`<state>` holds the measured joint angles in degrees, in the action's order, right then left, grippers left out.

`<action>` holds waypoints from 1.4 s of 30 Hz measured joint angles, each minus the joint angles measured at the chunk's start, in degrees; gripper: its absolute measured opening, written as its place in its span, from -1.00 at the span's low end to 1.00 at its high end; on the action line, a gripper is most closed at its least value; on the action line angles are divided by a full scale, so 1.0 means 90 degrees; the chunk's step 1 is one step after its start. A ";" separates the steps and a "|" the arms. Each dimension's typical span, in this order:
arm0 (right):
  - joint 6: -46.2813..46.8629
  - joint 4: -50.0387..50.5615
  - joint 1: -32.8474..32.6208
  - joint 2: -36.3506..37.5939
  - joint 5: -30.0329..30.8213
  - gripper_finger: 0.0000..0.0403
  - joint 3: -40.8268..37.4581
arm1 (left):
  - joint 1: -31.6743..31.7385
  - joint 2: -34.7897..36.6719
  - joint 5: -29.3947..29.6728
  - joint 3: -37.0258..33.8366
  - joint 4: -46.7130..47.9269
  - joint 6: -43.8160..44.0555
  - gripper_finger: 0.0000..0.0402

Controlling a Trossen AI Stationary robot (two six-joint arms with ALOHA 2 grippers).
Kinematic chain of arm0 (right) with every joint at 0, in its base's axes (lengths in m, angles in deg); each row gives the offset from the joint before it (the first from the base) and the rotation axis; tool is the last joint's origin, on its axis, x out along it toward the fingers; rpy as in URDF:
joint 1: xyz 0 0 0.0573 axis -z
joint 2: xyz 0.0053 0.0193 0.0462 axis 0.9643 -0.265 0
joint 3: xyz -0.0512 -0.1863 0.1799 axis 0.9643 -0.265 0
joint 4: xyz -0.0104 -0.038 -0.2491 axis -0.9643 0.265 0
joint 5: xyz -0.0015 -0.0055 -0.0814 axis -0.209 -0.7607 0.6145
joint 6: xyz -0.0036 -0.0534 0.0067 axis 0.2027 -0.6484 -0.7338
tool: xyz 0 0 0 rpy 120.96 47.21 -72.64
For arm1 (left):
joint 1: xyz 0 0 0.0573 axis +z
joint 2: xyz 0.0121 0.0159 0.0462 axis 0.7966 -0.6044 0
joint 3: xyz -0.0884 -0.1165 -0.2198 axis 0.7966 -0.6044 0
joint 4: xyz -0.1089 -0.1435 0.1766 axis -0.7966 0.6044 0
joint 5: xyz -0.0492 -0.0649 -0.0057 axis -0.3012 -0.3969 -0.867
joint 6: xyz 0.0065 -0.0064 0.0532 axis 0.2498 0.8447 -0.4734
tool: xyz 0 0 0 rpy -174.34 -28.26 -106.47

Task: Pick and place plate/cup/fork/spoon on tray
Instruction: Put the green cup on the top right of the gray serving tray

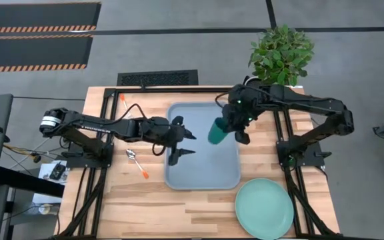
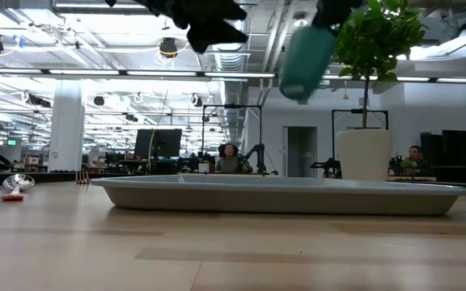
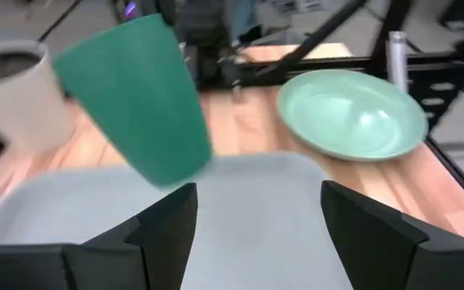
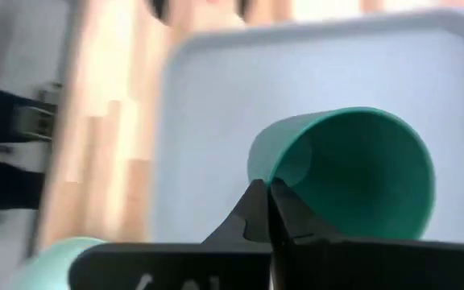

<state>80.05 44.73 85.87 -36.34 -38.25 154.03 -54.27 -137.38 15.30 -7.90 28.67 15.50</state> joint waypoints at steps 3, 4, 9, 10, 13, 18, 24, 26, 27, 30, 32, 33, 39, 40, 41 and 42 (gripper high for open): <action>-0.0076 0.0152 -0.0024 -0.0037 0.0654 -0.98 -0.0018 | 0.0114 0.0018 0.0065 -0.0001 0.0220 0.0494 0.25; -0.0088 0.0153 0.0006 -0.0061 0.0888 -0.99 -0.0067 | 0.0172 0.0035 0.0064 -0.0001 0.0301 0.0657 0.25; -0.0469 0.0073 0.0507 -0.0413 0.1676 -0.98 -0.0547 | 0.0491 0.0086 0.0014 -0.0003 0.0912 0.1415 0.25; -0.0545 -0.0048 0.0652 -0.0517 0.1765 -0.98 -0.0642 | 0.0556 0.0110 0.0013 -0.0008 0.1056 0.1535 0.25; -0.0782 -0.0206 0.1099 -0.0862 0.1787 -0.96 -0.0819 | 0.0737 0.0154 0.0068 -0.0008 0.1439 0.1808 0.25; -0.1033 -0.0441 0.1660 -0.1421 0.1784 -0.98 -0.0867 | 0.1004 0.0211 0.0098 -0.0011 0.2029 0.2066 0.25; -0.1226 -0.0719 0.1930 -0.1939 0.2022 -0.97 -0.0867 | 0.1148 0.0209 0.0207 -0.0010 0.2624 0.2115 0.25; -0.1262 -0.0874 0.1936 -0.2039 0.2034 -0.97 -0.0867 | 0.1170 0.0209 0.0210 -0.0010 0.2670 0.2118 0.25; -0.1268 -0.0963 0.1934 -0.2068 0.2069 -0.97 -0.0867 | 0.1172 0.0209 0.0219 -0.0008 0.2659 0.2127 0.25; -0.1274 -0.1103 0.1910 -0.2111 0.2373 -0.97 -0.0865 | 0.1174 0.0209 0.0231 -0.0008 0.2612 0.2239 0.25; -0.1276 -0.1121 0.1880 -0.2125 0.2510 -0.97 -0.0865 | 0.1174 0.0209 0.0231 -0.0008 0.2578 0.2253 0.25; -0.1274 -0.1132 0.1876 -0.2125 0.2521 -0.97 -0.0865 | 0.1174 0.0209 0.0229 -0.0010 0.2578 0.2256 0.25; -0.1252 -0.1156 0.1876 -0.2125 0.2517 -0.96 -0.0865 | 0.1174 0.0209 0.0229 -0.0008 0.2583 0.2256 0.25; -0.1246 -0.1155 0.1876 -0.2125 0.2510 -0.96 -0.0865 | 0.1174 0.0209 0.0229 -0.0008 0.2582 0.2256 0.25; -0.1216 -0.1156 0.1876 -0.2125 0.2471 -0.96 -0.0865 | 0.1174 0.0209 0.0229 -0.0008 0.2581 0.2256 0.25; -0.1192 -0.1159 0.1876 -0.2125 0.2402 -0.95 -0.0865 | 0.1172 0.0209 0.0228 -0.0010 0.2583 0.2256 0.25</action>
<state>69.32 34.31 102.75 -55.46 -16.64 146.25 -43.73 -135.50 17.35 -8.00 51.92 35.80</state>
